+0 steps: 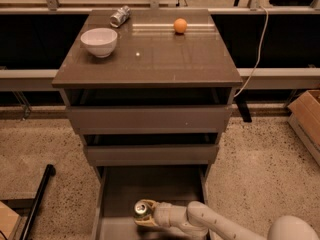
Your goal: Place green can into bottom drawer
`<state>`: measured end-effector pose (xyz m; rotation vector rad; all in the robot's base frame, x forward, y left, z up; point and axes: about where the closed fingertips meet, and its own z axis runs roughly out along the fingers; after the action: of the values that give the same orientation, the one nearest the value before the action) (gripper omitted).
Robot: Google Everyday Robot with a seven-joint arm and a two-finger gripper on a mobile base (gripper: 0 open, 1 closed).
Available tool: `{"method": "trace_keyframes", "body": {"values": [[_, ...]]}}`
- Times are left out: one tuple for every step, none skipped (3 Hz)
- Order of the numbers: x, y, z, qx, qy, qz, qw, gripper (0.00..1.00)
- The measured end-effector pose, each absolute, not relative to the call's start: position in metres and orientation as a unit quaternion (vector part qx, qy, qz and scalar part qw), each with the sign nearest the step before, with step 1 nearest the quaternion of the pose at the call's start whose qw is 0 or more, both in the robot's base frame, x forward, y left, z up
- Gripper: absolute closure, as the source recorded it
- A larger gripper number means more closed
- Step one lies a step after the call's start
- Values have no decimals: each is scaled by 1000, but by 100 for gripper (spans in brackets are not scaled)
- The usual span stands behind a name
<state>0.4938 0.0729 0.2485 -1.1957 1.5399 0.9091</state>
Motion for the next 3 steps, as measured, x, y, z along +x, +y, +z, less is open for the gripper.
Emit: {"method": "trace_keyframes", "body": {"values": [[521, 53, 241, -476, 640, 355, 488, 100], [521, 53, 241, -476, 640, 354, 488, 100], [515, 59, 237, -471, 644, 367, 477, 84]]}}
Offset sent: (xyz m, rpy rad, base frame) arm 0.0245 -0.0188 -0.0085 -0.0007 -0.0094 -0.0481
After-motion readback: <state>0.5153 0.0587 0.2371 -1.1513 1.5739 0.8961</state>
